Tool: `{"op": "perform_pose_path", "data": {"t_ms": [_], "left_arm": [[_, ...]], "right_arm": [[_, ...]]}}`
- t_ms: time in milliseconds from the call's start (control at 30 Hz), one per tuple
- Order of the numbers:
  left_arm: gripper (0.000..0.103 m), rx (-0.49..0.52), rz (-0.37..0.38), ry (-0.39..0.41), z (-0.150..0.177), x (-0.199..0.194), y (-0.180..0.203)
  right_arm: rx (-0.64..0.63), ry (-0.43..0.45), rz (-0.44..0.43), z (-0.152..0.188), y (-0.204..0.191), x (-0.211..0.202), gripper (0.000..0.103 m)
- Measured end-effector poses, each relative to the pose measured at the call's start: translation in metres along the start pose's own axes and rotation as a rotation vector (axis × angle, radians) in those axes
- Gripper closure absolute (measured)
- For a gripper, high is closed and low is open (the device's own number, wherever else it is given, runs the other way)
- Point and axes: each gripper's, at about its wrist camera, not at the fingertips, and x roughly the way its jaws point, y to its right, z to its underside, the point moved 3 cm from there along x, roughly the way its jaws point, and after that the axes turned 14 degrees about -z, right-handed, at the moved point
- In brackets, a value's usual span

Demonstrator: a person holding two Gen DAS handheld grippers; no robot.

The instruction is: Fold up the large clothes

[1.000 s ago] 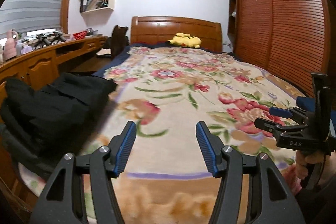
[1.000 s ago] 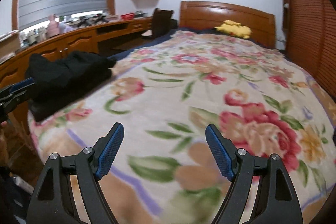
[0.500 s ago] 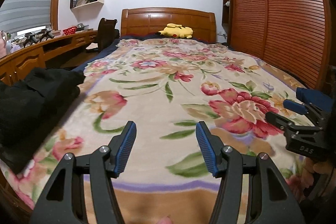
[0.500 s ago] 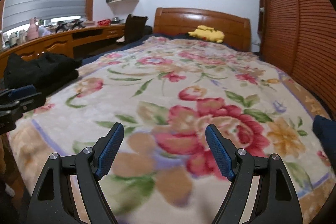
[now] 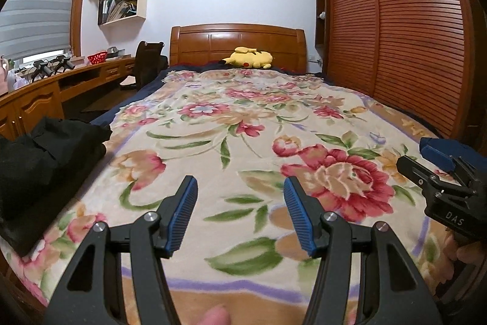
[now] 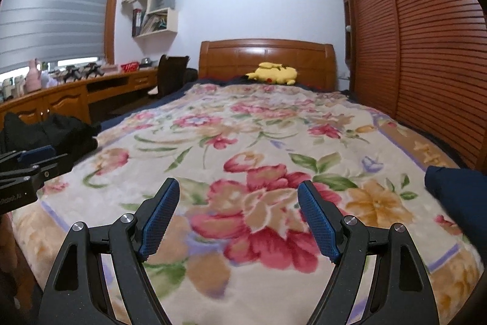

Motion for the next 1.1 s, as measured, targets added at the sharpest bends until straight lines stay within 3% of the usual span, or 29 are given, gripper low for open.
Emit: {"op": "perform_pose_path", "data": {"t_ms": [200, 1100], "left_arm": [[0.045, -0.009, 0.027, -0.001, 0.0012, -0.0043, 0.0043], [0.045, 0.002, 0.004, -0.002, 0.0055, -0.0029, 0.0074]], "right_arm": [[0.003, 0.01, 0.0, -0.0003, 0.0019, -0.0024, 0.021], [0.004, 0.01, -0.002, 0.0007, 0.0026, -0.0021, 0.021]]}}
